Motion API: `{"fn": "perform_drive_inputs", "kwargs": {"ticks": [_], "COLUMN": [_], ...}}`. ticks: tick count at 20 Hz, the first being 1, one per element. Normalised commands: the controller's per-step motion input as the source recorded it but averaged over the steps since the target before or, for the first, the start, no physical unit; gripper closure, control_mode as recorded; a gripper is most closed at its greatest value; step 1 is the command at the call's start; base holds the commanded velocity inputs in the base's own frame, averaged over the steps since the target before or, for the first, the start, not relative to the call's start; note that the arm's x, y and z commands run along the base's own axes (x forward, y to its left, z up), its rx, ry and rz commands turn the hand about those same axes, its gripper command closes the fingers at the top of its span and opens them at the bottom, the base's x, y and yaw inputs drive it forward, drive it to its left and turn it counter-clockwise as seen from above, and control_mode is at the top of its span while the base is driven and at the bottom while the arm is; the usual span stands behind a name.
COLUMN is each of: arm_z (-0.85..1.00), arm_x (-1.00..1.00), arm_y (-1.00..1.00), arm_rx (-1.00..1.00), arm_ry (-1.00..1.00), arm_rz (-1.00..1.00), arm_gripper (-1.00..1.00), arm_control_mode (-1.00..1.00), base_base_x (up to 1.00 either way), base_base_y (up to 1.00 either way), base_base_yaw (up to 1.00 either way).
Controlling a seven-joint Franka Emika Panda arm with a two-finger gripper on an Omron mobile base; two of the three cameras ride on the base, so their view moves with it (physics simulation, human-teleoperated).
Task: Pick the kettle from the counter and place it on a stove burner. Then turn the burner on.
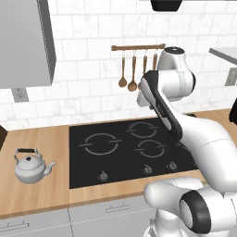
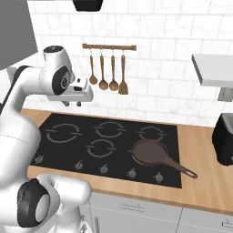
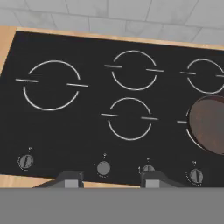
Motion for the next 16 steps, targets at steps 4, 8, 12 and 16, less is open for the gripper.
{"fn": "perform_drive_inputs", "kwargs": {"ticks": [4,8,12,16], "arm_z": [0.0,0.0,-0.09,-0.27], "arm_x": [-0.25,-0.77,-0.73,-0.35], "arm_y": [0.16,0.9,0.99,1.0], "arm_rx": [-0.01,-0.21,-0.24,-0.07], "arm_ry": [0.0,-0.1,-0.13,-0.07], "arm_rz": [0.01,0.24,0.37,0.43], "arm_gripper": [-1.0,-1.0,-1.0,-1.0], "arm_control_mode": [-1.0,-1.0,-1.0,-1.0], "base_base_x": [0.0,0.0,0.0,0.0], "base_base_y": [0.0,0.0,0.0,0.0], "base_base_yaw": [0.0,0.0,0.0,0.0]}}
